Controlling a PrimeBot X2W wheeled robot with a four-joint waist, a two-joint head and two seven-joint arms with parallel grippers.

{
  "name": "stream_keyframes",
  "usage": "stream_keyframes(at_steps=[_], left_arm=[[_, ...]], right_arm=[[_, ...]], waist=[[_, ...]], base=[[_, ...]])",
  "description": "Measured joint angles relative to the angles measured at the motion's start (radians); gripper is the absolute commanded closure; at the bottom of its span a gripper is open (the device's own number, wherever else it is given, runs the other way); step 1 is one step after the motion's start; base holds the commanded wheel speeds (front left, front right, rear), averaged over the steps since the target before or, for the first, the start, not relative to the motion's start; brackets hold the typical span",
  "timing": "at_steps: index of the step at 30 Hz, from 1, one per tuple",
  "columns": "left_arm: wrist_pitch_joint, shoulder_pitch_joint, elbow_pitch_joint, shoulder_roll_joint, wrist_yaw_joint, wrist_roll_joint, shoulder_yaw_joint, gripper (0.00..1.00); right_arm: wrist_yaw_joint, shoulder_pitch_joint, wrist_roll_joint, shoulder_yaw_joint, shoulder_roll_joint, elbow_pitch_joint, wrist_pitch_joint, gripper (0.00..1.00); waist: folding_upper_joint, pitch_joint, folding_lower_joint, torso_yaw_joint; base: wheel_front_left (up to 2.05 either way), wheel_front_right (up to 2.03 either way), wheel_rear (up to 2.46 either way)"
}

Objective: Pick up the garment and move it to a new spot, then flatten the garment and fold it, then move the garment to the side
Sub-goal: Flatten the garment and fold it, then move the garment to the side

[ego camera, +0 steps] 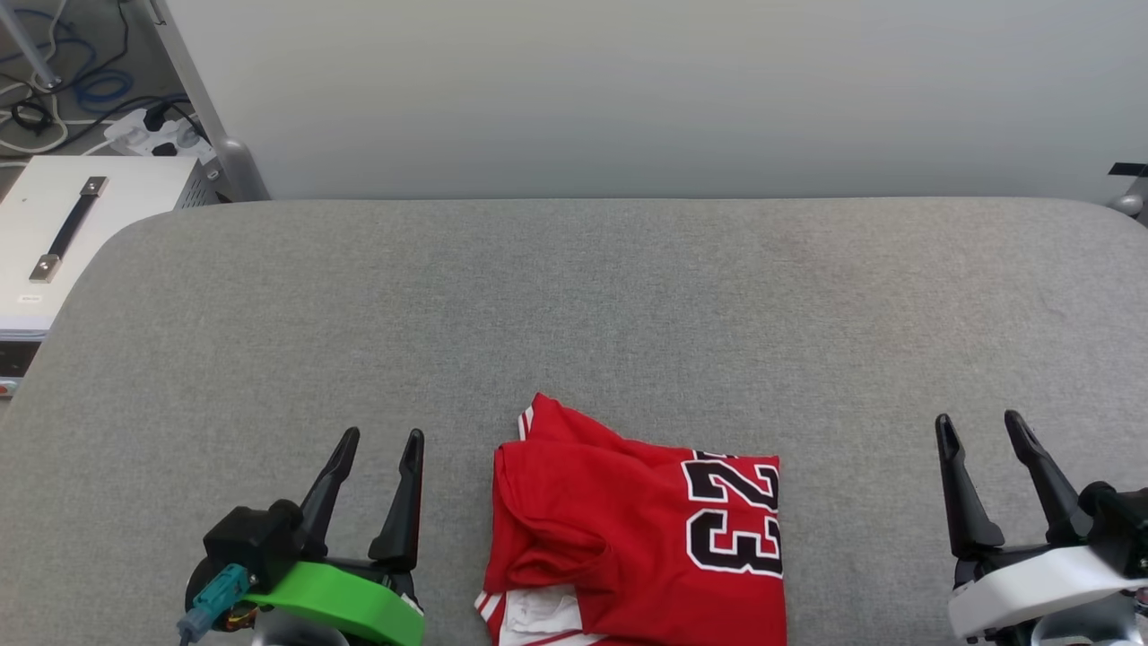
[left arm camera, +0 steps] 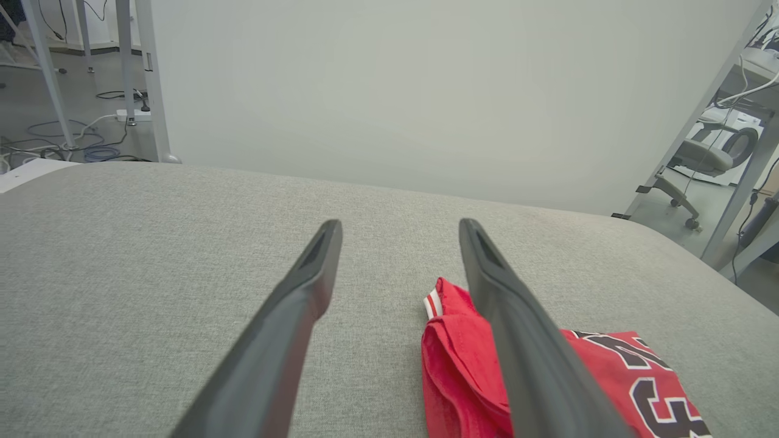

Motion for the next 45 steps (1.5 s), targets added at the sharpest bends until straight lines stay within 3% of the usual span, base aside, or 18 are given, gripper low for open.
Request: stream_keyframes(at_steps=[5, 20, 24, 29, 36, 45], left_arm=[[0.0, 0.002, -0.014, -0.001, 0.0, 0.015, 0.0, 0.0], [0.0, 0.001, -0.025, 0.001, 0.0, 0.015, -0.021, 0.0], [0.0, -0.001, -0.024, 0.001, 0.0, 0.015, -0.025, 0.0], [0.0, -0.007, -0.022, 0.003, 0.0, 0.015, -0.03, 0.0], [0.0, -0.048, -0.022, 0.001, 0.0, 0.015, -0.056, 0.0], [0.0, -0.094, -0.014, 0.001, 0.0, 0.013, -0.072, 0.0]], right_arm=[[0.0, 0.002, -0.004, 0.003, 0.029, 0.012, -0.008, 0.0], [0.0, 0.001, 0.009, 0.018, 0.022, 0.033, 0.035, 0.0], [0.0, 0.001, 0.072, 0.069, -0.012, 0.03, 0.234, 0.0], [0.0, 0.0, 0.16, 0.119, -0.052, -0.044, 0.572, 0.0], [0.0, -0.04, 0.174, 0.092, 0.023, -0.094, 0.957, 0.0], [0.0, -0.11, 0.113, 0.054, 0.099, -0.058, 1.093, 0.0]], waist=[[0.0, 0.013, 0.0, 0.004], [0.0, 0.022, 0.0, 0.019], [0.0, 0.035, 0.0, 0.026], [0.0, 0.061, 0.0, 0.032], [0.0, 0.113, 0.0, 0.053], [0.0, 0.169, 0.0, 0.112]], base=[[0.0, 0.0, 0.0], [0.0, 0.0, 0.0], [0.0, 0.0, 0.0], [0.0, 0.0, 0.0], [0.0, 0.0, 0.0], [0.0, 0.0, 0.0]])
